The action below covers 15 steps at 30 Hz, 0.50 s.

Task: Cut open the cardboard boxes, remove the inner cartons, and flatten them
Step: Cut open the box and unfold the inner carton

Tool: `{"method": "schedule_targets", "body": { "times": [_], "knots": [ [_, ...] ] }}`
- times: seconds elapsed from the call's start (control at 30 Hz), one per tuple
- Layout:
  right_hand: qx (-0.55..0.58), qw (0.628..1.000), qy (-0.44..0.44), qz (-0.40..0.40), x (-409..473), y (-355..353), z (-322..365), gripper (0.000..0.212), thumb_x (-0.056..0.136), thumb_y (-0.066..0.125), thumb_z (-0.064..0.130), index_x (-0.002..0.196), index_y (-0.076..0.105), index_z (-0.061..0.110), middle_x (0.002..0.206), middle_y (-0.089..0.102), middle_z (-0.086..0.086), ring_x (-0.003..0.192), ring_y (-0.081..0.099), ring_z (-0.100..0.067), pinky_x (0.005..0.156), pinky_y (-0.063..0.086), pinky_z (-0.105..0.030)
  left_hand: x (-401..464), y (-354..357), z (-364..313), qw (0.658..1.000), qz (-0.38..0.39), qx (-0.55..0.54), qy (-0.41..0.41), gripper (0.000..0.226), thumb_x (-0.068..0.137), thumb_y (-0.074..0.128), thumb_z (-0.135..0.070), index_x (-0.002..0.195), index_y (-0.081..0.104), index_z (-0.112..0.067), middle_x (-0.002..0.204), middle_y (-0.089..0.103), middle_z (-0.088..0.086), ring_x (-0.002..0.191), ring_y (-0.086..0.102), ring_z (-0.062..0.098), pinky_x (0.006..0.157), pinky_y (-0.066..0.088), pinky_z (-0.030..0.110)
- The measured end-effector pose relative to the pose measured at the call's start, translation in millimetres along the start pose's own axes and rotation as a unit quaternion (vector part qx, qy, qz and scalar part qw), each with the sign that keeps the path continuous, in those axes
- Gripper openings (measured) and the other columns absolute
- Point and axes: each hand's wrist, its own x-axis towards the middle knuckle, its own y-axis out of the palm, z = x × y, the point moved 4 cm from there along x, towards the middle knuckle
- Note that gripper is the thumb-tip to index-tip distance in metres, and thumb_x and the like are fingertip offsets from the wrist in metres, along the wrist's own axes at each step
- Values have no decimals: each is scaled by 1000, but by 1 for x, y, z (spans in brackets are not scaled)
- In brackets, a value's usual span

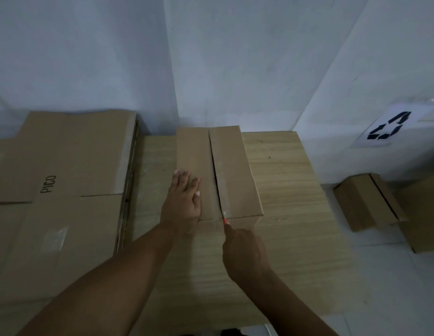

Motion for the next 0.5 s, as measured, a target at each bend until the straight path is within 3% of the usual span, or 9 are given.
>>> {"method": "schedule_targets", "body": {
  "times": [0.1,0.2,0.27,0.37,0.43,0.5],
  "knots": [
    [52,998,-2,-19,-13,-5,-7,46,101,40,20,146,48,26,98,70,-3,77,62,-16,69,49,-28,-2,-2,0,1000,8,-14,9,70,97,9,-47,155,31,-14,166,9,8,152,-15,24,116,-17,25],
    [122,990,-34,-61,-22,-27,-11,41,99,47,21,138,55,29,77,65,2,60,55,-10,57,40,-20,-11,-4,0,1000,10,-25,8,71,97,9,-48,155,33,-14,166,10,8,151,-14,23,119,-9,28],
    [144,985,-41,-82,-16,-41,-15,42,100,48,21,141,50,31,70,61,6,52,52,-4,51,34,-13,-24,-5,-1,999,3,-32,13,71,98,10,-48,154,35,-14,166,12,8,152,-12,24,121,-3,32],
    [134,987,-13,-88,11,-53,-29,50,103,46,25,151,33,31,84,69,1,62,58,-9,56,40,-22,-51,-9,0,999,2,-35,15,66,99,16,-48,151,41,-16,165,18,6,154,-4,25,123,10,40],
    [119,989,1,-87,29,-60,-37,41,103,48,27,143,45,30,96,72,-1,76,64,-17,62,40,-26,-69,-14,2,1000,-8,-22,20,58,99,26,-44,146,49,-18,162,29,5,153,9,27,122,19,43],
    [118,989,2,-86,45,-68,-41,31,103,49,25,132,59,29,95,69,2,74,60,-13,57,37,-23,-78,-20,5,999,-33,6,25,50,93,40,-40,132,63,-19,150,47,6,145,31,31,118,30,51]
  ]
}}
